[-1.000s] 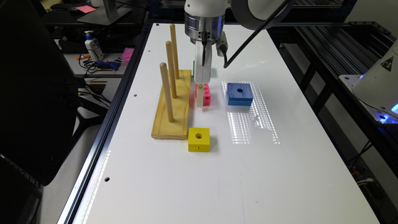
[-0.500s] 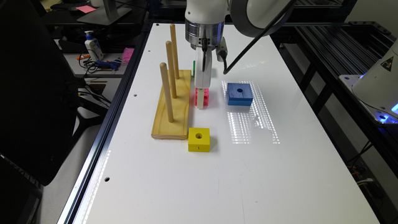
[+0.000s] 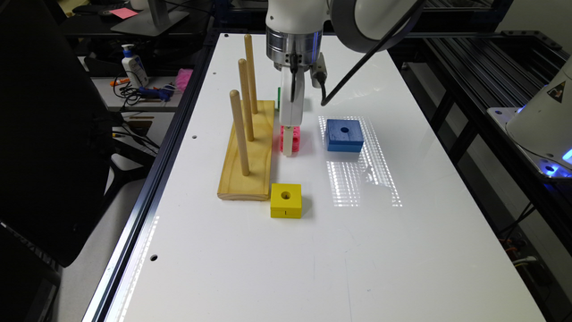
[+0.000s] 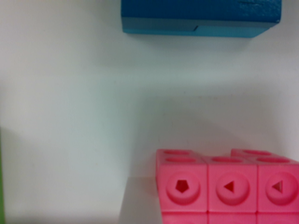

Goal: Pick up pink block.

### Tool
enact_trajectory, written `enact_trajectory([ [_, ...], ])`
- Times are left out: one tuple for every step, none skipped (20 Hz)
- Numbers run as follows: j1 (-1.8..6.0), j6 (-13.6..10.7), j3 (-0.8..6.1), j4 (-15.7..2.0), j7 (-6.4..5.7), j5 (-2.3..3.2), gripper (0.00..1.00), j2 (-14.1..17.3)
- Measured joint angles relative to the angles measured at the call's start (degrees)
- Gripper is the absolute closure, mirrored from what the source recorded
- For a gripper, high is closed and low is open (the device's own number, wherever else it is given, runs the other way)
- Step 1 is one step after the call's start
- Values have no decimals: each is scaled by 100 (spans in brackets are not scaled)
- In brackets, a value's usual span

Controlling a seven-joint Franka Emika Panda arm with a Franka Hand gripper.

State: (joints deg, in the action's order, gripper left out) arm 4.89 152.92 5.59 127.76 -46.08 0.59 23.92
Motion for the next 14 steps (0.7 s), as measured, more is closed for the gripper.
enact_trajectory([
  [0, -68, 0, 3, 0, 0, 100, -72],
  [0, -138, 0, 7, 0, 0, 100, -138],
  [0, -207, 0, 18, 0, 0, 100, -213],
  [0, -244, 0, 27, 0, 0, 100, -256],
  [0, -276, 1, 28, 0, 0, 100, -303],
  [0, -339, 1, 27, 0, 0, 100, -376],
  [0, -424, 2, 26, 0, 0, 100, -464],
  [0, -535, 4, 28, 0, 0, 100, -572],
  [0, -630, 5, 30, 0, 0, 100, -662],
  [0, -707, 7, 33, 0, 0, 100, -733],
  [-1, -762, 8, 37, 0, 0, 100, -787],
  [-1, -804, 9, 39, 0, 0, 100, -821],
  [-1, -821, 9, 42, 0, 0, 100, -836],
  [-1, -821, 9, 42, 0, 0, 100, -841],
])
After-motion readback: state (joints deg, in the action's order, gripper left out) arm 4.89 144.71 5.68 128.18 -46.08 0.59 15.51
